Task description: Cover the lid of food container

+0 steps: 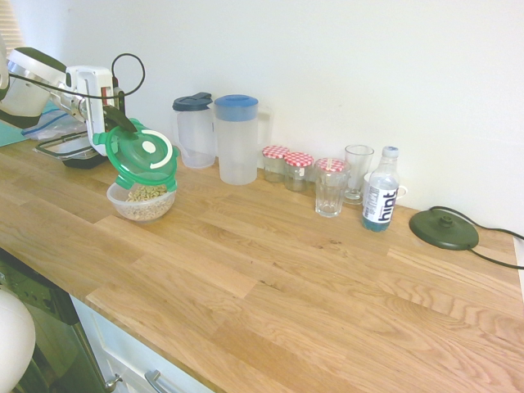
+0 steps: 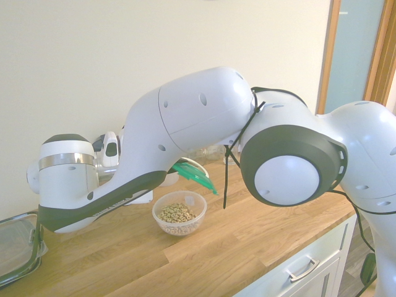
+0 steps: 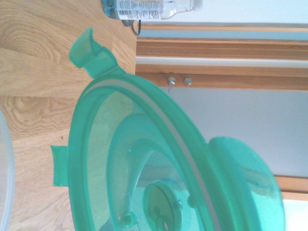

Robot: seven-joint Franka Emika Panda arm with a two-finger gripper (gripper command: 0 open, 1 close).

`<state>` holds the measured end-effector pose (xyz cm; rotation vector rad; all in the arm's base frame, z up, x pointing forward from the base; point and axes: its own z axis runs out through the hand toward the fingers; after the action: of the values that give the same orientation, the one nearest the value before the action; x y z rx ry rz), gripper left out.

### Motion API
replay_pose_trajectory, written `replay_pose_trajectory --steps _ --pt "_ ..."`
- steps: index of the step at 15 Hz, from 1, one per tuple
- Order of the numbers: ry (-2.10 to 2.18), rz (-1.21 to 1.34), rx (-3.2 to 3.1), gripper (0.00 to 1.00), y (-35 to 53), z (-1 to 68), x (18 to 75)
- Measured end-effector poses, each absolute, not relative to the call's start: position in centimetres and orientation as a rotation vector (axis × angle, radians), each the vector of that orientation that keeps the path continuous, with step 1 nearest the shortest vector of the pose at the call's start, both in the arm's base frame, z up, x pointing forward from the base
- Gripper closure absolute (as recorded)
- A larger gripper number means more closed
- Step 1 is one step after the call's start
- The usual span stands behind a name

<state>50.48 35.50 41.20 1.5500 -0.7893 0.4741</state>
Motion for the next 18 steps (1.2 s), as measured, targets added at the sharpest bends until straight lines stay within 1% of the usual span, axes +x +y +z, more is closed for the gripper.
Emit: replay_pose_trajectory --steps 11,18 --pt "-0.743 0.531 1.502 1.00 36.2 36.0 51.4" --pt "-0.750 0.564 1.491 1.00 37.3 35.3 51.8"
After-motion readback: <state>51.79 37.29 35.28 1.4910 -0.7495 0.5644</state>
